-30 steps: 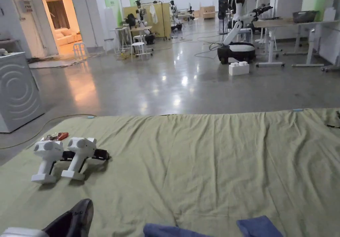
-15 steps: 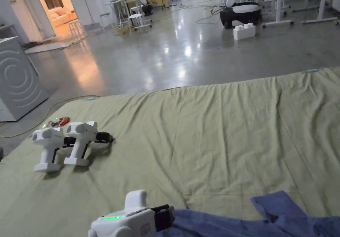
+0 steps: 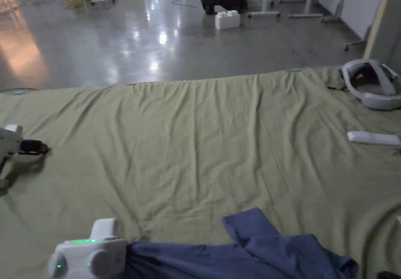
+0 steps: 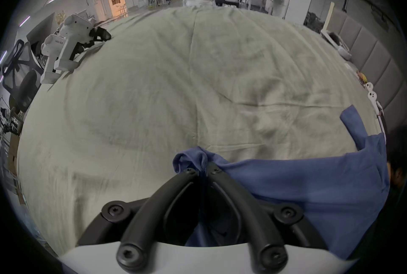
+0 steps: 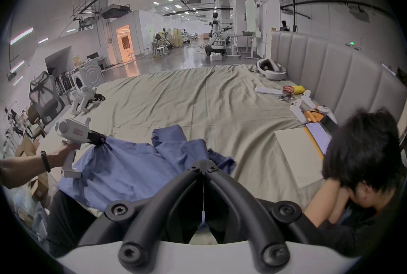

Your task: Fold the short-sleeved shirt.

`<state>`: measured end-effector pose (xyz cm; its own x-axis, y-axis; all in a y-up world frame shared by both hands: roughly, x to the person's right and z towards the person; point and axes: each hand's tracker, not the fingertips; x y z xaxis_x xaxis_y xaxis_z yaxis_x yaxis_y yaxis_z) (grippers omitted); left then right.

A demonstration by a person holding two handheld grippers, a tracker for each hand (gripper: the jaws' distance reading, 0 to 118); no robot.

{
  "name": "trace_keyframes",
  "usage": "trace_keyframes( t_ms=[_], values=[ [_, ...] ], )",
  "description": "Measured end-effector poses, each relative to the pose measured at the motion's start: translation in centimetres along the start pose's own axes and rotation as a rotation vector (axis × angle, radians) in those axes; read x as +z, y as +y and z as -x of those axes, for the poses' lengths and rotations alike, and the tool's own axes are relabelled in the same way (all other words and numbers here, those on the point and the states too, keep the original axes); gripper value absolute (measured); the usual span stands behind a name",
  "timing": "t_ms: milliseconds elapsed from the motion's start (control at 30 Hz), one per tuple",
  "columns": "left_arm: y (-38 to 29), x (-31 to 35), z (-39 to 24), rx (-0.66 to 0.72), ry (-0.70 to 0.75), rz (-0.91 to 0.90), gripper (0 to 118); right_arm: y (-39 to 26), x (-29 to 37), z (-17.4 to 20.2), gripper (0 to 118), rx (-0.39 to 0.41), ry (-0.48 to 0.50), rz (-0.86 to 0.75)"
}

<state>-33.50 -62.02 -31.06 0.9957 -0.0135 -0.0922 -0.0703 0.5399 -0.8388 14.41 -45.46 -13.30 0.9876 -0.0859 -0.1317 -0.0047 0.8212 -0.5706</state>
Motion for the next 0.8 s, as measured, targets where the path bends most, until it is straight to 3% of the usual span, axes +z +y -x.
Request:
trace_keyframes(
  t_ms=[33, 133, 167, 200, 333, 433, 500, 533, 567, 600, 700, 800],
  values=[
    [0.3, 0.0, 0.0, -0.002, -0.004, 0.013, 7, 0.8, -1.3, 0.1, 6, -0.009, 0.021, 0.018],
    [0.7, 0.1, -0.1, -0.011, -0.005, 0.039, 7, 2.7, -7.2, -0.6, 85, -0.010, 0.090, 0.158],
    [0.7, 0.1, -0.1, -0.010, -0.007, 0.044, 7, 3.1, -9.4, -1.0, 97, -0.016, 0.118, 0.188],
    [0.7, 0.1, 0.0, -0.009, -0.009, 0.046, 7, 3.3, -11.6, -1.3, 98, -0.028, 0.114, 0.226],
    [0.6, 0.2, 0.2, -0.001, -0.020, 0.045, 7, 2.6, -18.7, -3.0, 98, -0.059, 0.039, 0.353],
    [0.8, 0.0, 0.4, 0.006, -0.024, 0.053, 7, 1.2, -22.1, -3.7, 97, -0.031, -0.018, 0.444],
    [0.8, 0.0, 0.3, 0.009, -0.023, 0.055, 7, 0.7, -22.9, -3.4, 79, -0.015, 0.003, 0.453],
    [0.7, 0.0, 0.3, 0.009, -0.024, 0.052, 7, 0.4, -22.8, -3.0, 58, 0.005, 0.005, 0.449],
    [0.6, 0.1, 0.3, 0.011, -0.025, 0.048, 7, 0.2, -22.8, -2.6, 22, 0.031, 0.004, 0.442],
    [0.5, 0.2, 0.3, 0.012, -0.025, 0.043, 7, 0.0, -23.1, -2.2, 8, 0.045, 0.010, 0.445],
    [0.4, 1.3, 0.9, 0.006, -0.049, 0.004, 6, -0.3, -22.6, -1.8, 7, 0.061, 0.025, 0.436],
    [0.3, 6.1, 2.3, 0.027, -0.098, -0.142, 6, 0.9, -19.0, -2.4, 7, -0.002, 0.044, 0.312]
  ],
)
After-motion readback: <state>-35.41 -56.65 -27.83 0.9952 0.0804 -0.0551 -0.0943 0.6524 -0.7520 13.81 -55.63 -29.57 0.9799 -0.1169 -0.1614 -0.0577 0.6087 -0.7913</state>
